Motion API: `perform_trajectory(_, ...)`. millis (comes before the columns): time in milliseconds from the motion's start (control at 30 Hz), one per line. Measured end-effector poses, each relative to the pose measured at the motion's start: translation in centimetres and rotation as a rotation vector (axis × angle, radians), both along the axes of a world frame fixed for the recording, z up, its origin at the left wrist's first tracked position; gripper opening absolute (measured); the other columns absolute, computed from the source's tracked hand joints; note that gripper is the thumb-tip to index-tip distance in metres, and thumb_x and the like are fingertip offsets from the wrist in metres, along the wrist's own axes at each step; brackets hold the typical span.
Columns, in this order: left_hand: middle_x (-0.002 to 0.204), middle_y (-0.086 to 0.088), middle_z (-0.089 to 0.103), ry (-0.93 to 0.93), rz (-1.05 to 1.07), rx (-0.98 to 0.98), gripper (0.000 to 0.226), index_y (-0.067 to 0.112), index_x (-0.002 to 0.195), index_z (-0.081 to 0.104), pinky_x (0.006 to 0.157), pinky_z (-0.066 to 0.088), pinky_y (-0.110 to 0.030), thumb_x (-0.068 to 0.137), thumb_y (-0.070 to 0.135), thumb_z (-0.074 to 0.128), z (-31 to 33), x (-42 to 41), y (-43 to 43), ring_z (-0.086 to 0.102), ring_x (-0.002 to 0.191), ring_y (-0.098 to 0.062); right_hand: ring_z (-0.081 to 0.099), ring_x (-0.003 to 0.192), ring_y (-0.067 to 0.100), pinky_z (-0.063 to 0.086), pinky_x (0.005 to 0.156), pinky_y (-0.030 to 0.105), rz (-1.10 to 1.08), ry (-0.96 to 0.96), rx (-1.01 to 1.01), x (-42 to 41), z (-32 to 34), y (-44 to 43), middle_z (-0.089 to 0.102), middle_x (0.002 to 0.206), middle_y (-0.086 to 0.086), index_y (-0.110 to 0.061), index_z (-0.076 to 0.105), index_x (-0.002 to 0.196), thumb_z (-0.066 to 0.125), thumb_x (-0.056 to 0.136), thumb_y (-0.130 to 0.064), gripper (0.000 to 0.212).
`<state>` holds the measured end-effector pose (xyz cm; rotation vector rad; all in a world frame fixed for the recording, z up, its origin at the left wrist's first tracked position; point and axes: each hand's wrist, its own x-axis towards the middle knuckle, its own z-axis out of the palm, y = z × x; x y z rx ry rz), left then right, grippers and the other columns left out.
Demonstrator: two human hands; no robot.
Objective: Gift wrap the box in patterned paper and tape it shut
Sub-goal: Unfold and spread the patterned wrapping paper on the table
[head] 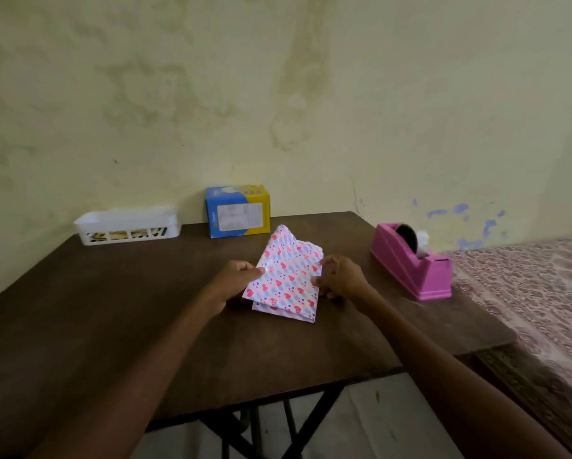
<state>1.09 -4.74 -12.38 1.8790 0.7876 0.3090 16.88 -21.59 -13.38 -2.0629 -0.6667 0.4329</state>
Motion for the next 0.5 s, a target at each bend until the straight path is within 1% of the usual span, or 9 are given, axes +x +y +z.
perform_trajectory(67, 0.089, -0.004, 0.064, 0.028, 0.001, 0.062, 0.027, 0.011, 0.095, 0.062, 0.062, 0.042, -0.023, 0.093, 0.037, 0.059, -0.3, 0.6, 2.3, 0.058, 0.077, -0.013, 0.068, 0.067, 0.014, 0.057, 0.057, 0.024, 0.014, -0.049, -0.022, 0.6, 0.0, 2.4, 0.07, 0.095, 0.007, -0.014, 0.057, 0.123, 0.078, 0.082, -0.016, 0.046)
perform_trajectory(133, 0.092, -0.004, 0.063, 0.014, -0.02, 0.129, 0.026, 0.013, 0.094, 0.062, 0.065, 0.042, -0.023, 0.093, 0.038, 0.058, -0.7, 1.7, 4.8, 0.058, 0.08, -0.013, 0.07, 0.073, 0.018, 0.06, 0.062, 0.029, 0.027, -0.114, -0.032, 1.7, -0.1, 5.2, 0.066, 0.111, 0.005, -0.012, 0.059, 0.114, 0.077, 0.082, -0.015, 0.037)
perform_trajectory(167, 0.093, -0.004, 0.063, -0.005, -0.034, 0.157, 0.025, 0.013, 0.094, 0.061, 0.066, 0.042, -0.023, 0.093, 0.038, 0.059, -0.9, 2.6, 6.5, 0.058, 0.081, -0.013, 0.071, 0.076, 0.02, 0.061, 0.065, 0.034, 0.03, -0.138, -0.027, 2.6, -0.3, 7.1, 0.064, 0.114, 0.005, -0.011, 0.059, 0.111, 0.077, 0.082, -0.014, 0.034)
perform_trajectory(233, 0.091, -0.002, 0.064, -0.043, -0.061, 0.211, 0.022, 0.014, 0.092, 0.062, 0.067, 0.043, -0.023, 0.093, 0.036, 0.059, -1.1, 3.8, 8.5, 0.06, 0.081, -0.013, 0.07, 0.081, 0.023, 0.061, 0.073, 0.042, 0.026, -0.189, -0.013, 3.8, -0.3, 9.5, 0.065, 0.108, 0.006, -0.011, 0.059, 0.117, 0.075, 0.083, -0.011, 0.037)
perform_trajectory(300, 0.089, 0.001, 0.065, -0.079, -0.071, 0.235, 0.02, 0.014, 0.091, 0.063, 0.066, 0.044, -0.023, 0.093, 0.033, 0.059, -1.5, 5.2, 10.5, 0.062, 0.079, -0.011, 0.068, 0.084, 0.022, 0.06, 0.075, 0.045, 0.022, -0.223, 0.035, 5.2, -0.6, 11.9, 0.066, 0.103, 0.006, -0.012, 0.059, 0.118, 0.071, 0.084, -0.007, 0.036)
perform_trajectory(333, 0.088, 0.002, 0.065, -0.095, -0.082, 0.239, 0.018, 0.016, 0.089, 0.063, 0.065, 0.044, -0.022, 0.093, 0.033, 0.06, -1.7, 5.8, 11.3, 0.062, 0.078, -0.01, 0.067, 0.084, 0.019, 0.06, 0.076, 0.043, 0.017, -0.235, 0.065, 5.8, -0.8, 13.0, 0.065, 0.104, 0.004, -0.012, 0.059, 0.115, 0.069, 0.085, -0.006, 0.033)
perform_trajectory(433, 0.088, 0.004, 0.066, -0.129, -0.104, 0.247, 0.014, 0.02, 0.085, 0.061, 0.065, 0.046, -0.022, 0.093, 0.031, 0.06, -2.7, 6.7, 12.3, 0.064, 0.078, -0.009, 0.061, 0.079, 0.007, 0.055, 0.069, 0.028, 0.0, -0.259, 0.113, 6.7, -1.7, 14.0, 0.063, 0.101, -0.004, -0.014, 0.061, 0.111, 0.067, 0.087, -0.005, 0.026)
perform_trajectory(500, 0.089, 0.003, 0.067, -0.144, -0.103, 0.242, 0.013, 0.018, 0.087, 0.061, 0.068, 0.051, -0.026, 0.093, 0.03, 0.059, -3.1, 7.0, 12.3, 0.065, 0.08, -0.009, 0.063, 0.082, 0.007, 0.057, 0.071, 0.028, 0.007, -0.231, 0.118, 7.1, -2.3, 14.1, 0.064, 0.098, -0.005, -0.017, 0.06, 0.112, 0.065, 0.09, -0.007, 0.024)
